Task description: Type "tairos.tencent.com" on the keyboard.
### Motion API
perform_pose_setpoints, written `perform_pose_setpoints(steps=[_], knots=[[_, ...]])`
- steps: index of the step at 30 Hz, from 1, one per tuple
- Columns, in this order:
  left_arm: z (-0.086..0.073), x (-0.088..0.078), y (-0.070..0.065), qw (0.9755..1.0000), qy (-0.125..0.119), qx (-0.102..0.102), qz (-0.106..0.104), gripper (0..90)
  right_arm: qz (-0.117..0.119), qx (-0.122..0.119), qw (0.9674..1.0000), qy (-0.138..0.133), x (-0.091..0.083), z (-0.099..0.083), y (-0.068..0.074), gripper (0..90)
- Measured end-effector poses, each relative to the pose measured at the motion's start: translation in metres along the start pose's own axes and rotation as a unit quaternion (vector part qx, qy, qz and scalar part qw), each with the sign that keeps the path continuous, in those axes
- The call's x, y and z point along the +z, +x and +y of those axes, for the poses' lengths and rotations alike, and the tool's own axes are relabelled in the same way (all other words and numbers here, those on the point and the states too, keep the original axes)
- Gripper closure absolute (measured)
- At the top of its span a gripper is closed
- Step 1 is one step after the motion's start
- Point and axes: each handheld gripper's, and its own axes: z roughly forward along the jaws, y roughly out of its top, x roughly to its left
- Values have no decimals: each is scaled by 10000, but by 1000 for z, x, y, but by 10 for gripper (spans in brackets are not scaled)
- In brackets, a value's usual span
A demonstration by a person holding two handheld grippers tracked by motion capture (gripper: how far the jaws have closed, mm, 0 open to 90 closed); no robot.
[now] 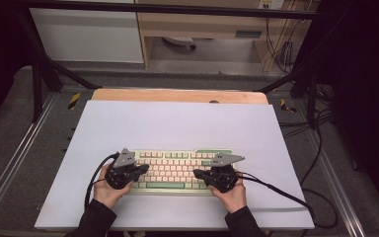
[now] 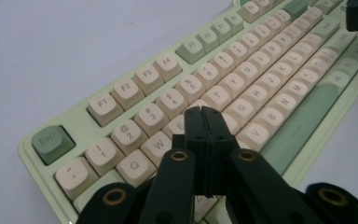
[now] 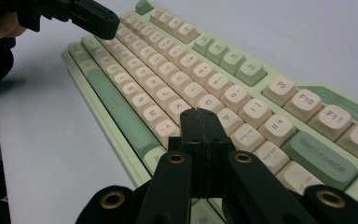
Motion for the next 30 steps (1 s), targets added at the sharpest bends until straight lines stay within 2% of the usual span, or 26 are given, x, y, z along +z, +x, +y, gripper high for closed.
perform_pose_setpoints(steps=[7, 20, 30], knots=[[-8, -8, 3, 10000, -55, -80, 13, 899, 103, -25, 9999, 28, 14, 7, 10, 900], [-11, -11, 7, 9999, -78, -152, 9, 899, 280, -84, 9995, 138, 47, 16, 28, 900], [-12, -10, 8, 9998, -77, -170, 26, 899, 350, -127, 9990, 233, 63, 14, 32, 900]])
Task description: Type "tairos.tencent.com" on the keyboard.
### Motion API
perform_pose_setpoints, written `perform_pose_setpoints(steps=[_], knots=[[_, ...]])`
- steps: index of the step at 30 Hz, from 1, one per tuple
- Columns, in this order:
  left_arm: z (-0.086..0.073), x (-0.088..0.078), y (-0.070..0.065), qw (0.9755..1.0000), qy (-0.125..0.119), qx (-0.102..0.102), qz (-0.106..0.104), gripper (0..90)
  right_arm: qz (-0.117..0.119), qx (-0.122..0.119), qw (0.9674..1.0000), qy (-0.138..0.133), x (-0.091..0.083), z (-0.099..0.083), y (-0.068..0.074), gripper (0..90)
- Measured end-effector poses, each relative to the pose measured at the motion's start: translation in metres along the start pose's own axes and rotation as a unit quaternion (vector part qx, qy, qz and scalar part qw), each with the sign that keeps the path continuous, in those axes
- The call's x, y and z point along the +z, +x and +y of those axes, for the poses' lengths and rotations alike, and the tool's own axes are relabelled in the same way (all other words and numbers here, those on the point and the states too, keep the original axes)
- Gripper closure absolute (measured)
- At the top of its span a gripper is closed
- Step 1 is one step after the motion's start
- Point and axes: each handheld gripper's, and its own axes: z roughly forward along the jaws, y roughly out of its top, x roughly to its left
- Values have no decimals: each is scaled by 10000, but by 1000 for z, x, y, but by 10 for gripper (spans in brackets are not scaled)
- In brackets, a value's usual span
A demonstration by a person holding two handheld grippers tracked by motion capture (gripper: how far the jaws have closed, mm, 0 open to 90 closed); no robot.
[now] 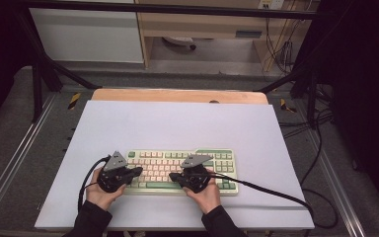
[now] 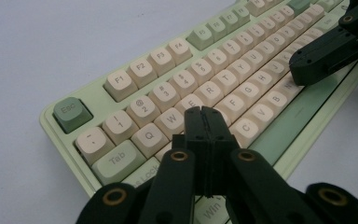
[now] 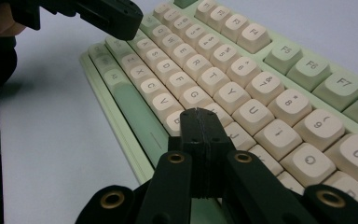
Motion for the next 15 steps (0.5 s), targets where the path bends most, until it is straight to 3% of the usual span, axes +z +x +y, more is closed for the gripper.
perform_pose_setpoints(steps=[15], knots=[[1, -1, -1, 10000, -17, 13, -7, 899, 8, -40, 10000, 86, 2, -2, 1, 900]])
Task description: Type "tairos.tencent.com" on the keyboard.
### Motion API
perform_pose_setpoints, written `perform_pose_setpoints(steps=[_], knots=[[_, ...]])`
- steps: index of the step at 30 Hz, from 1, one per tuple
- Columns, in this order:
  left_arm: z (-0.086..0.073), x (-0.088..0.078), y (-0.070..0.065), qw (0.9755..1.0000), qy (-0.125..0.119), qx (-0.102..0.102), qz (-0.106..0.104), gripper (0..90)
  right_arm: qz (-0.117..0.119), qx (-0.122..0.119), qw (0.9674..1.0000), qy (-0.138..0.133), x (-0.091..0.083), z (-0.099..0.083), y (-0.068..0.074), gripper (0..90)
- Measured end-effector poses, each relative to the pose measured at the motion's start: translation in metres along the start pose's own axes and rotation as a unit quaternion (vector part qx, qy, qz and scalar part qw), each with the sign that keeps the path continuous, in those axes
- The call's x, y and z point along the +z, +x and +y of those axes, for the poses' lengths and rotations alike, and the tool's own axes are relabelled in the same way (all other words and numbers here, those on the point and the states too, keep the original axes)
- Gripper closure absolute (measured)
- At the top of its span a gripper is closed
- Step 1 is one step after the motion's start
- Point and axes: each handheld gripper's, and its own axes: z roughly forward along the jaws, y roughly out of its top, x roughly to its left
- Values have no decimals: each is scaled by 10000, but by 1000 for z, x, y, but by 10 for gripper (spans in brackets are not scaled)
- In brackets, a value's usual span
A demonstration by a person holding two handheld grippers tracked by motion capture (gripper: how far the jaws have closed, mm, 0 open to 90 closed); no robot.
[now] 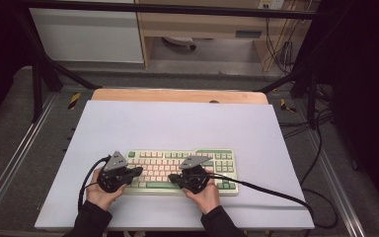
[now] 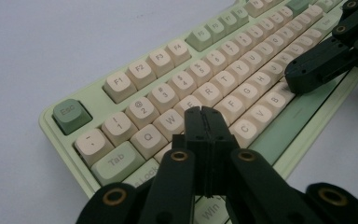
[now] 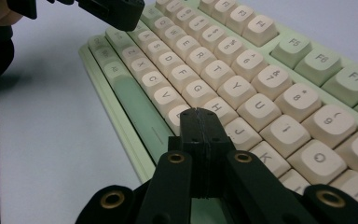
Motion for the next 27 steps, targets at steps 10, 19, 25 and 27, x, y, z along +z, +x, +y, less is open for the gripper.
perform_pose_setpoints(steps=[10, 19, 25, 27], knots=[[3, -1, -4, 10000, -32, 40, -43, 899, -142, -80, 9996, -224, -26, 7, -6, 900], [9, 6, -11, 10000, -38, 65, -58, 899, -321, 57, 9991, -263, -53, -7, -22, 900], [16, 15, -16, 9999, -12, 122, -70, 899, -391, 134, 9988, -277, -63, -17, -29, 900], [19, 19, -19, 9998, 0, 152, -91, 899, -396, 142, 9988, -268, -64, -20, -30, 900]])
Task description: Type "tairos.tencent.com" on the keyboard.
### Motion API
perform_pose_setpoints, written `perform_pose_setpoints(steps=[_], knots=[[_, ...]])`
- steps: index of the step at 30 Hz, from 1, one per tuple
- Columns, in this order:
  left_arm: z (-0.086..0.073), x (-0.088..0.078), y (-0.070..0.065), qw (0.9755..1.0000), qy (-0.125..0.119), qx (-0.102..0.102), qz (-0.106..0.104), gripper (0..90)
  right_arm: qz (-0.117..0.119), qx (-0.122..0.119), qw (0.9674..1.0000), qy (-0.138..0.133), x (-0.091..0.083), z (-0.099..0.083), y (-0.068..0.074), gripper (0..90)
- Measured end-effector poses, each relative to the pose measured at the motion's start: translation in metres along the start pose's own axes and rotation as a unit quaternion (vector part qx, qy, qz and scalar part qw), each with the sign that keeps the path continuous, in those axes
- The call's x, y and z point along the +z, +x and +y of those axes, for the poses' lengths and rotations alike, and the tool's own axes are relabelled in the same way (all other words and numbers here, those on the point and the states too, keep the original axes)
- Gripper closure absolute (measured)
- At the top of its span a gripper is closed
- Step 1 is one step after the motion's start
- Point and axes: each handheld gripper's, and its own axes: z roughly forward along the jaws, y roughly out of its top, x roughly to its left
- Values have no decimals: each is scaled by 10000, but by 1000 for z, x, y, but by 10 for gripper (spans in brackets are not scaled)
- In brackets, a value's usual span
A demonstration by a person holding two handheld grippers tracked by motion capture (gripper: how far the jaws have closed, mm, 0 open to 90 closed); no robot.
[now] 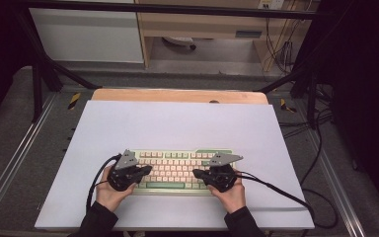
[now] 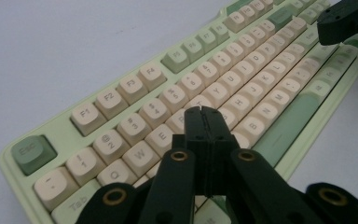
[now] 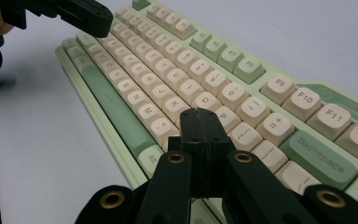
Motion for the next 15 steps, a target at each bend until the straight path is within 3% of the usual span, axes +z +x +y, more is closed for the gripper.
perform_pose_setpoints(steps=[15], knots=[[12, 28, -3, 9999, 143, 27, 26, 899, 5, 2, 10000, -21, -3, -3, -1, 900]])
